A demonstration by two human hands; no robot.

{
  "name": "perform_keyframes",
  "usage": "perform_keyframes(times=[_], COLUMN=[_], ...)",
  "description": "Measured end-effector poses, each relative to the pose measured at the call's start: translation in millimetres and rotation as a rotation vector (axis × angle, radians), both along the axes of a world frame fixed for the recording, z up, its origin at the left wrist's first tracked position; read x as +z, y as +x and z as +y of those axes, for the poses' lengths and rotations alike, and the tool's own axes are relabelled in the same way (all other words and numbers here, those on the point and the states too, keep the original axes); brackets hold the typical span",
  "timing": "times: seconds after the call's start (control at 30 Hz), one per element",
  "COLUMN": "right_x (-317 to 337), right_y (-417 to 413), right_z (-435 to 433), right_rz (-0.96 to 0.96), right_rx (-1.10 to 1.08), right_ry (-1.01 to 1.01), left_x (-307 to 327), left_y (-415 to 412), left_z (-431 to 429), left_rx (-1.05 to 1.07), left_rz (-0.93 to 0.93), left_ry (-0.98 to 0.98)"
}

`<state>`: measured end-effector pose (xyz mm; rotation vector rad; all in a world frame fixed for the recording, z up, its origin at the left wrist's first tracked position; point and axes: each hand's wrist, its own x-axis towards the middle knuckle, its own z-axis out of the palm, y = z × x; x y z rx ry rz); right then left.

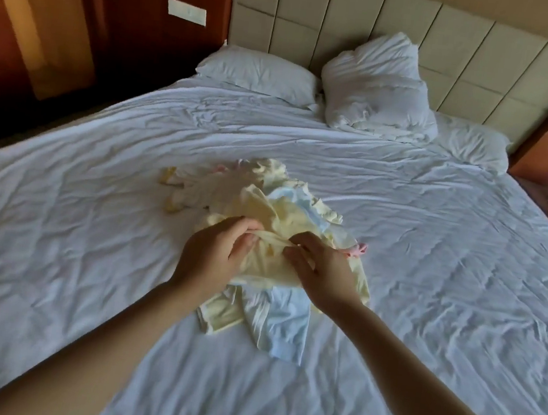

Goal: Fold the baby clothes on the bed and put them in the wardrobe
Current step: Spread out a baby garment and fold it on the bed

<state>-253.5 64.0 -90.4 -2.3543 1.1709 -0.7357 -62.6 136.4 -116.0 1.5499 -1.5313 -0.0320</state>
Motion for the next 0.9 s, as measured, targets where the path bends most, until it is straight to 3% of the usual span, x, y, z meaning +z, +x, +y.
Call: perform_keyframes(times=[0.27, 0.53, 0.73, 0.9], right_x=[0.4, 49.5, 45.5, -8.0], right_y=[-69.7, -129.2, -155.7, -183.5], right_z=[117.6, 142.8, 129.7, 122.5], right_rz=[-0.109, -0.437, -0.319, 0.061], right_rx=[0.0, 0.097, 0.033, -0.093], right_ry=[0.133, 0.304, 0.076, -0.121], left_x=[10.4, 52.2, 46.5, 6.8], left_y=[-69.1, -110.9, -135.9, -155.8], left_z=[119.1, 135.4, 132.7, 137.6], left_rx=[-0.033, -0.129, -0.116, -0.201], left_rz=[-0.021, 0.061, 0.097, -0.043], left_ry=[0.13, 0.139, 0.121, 0.348])
